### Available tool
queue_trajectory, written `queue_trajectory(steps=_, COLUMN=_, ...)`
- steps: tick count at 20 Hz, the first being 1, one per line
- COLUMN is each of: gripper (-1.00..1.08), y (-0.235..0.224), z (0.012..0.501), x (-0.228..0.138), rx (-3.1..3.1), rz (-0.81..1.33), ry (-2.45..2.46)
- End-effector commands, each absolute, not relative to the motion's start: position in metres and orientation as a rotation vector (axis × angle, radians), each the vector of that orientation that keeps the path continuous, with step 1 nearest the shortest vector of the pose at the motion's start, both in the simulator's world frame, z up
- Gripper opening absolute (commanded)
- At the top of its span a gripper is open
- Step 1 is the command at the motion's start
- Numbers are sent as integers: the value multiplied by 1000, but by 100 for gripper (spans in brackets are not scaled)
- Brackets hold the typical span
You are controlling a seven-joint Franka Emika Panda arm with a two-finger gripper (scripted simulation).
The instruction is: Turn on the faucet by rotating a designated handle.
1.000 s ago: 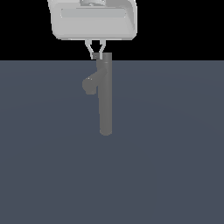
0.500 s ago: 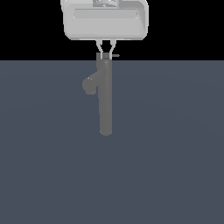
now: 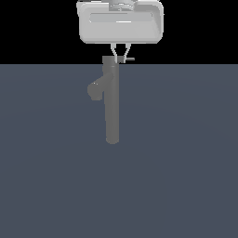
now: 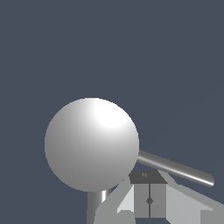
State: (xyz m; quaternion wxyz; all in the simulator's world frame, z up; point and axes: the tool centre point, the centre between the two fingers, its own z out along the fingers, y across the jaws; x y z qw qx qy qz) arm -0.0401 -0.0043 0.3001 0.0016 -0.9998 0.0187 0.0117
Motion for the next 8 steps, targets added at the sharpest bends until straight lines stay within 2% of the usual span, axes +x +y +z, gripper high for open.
queue_trajectory(steps=1, gripper=-100, y=-18, z=300, x=-23, rx=-3139, rz=8, ry=85)
queue_trajectory(steps=8, gripper=-100, y=-36, z=301, x=-4, rx=-3140, rz=0, ry=113)
